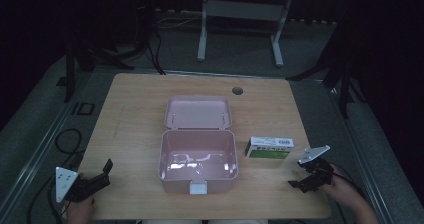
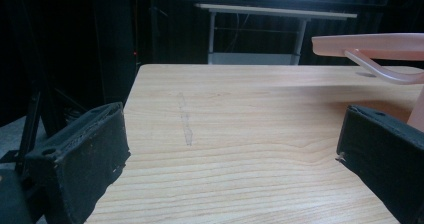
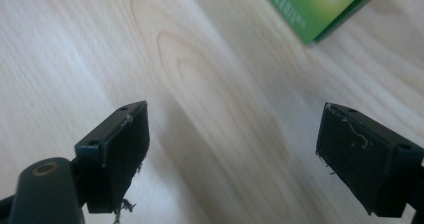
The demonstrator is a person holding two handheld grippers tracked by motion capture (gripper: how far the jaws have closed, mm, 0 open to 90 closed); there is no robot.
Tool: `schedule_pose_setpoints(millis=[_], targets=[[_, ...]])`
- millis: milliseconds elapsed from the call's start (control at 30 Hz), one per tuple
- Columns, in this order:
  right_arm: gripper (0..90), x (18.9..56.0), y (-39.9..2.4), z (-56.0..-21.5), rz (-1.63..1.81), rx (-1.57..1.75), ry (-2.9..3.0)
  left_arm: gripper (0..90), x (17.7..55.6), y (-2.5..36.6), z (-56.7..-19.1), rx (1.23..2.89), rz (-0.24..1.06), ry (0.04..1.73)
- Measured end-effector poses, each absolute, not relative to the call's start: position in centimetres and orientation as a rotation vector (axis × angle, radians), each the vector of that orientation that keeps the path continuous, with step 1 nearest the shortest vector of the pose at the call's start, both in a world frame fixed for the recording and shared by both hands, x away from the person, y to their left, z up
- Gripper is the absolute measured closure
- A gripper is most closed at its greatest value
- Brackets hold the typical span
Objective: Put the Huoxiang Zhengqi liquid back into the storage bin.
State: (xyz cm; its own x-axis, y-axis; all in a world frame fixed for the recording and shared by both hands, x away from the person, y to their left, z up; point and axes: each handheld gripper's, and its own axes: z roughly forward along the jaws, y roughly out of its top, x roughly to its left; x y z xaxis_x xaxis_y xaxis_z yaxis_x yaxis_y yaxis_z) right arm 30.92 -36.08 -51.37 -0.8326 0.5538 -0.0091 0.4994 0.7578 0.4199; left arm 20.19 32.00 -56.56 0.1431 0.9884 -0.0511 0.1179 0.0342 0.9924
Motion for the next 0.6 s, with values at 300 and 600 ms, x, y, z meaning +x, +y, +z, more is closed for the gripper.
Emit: schedule_pose_setpoints(millis=[300,600], targets=[[12.5,31.3,-34.2,-49.7,0.345,0.713,2.953,0.3,20.2,32.0,-56.6,1.327,1.013,1.201],[12.4,31.4,-32.5,-48.7,0.141,0.547,3.054,0.3,20.2,32.0,-56.6,1.327,1.009,1.199]])
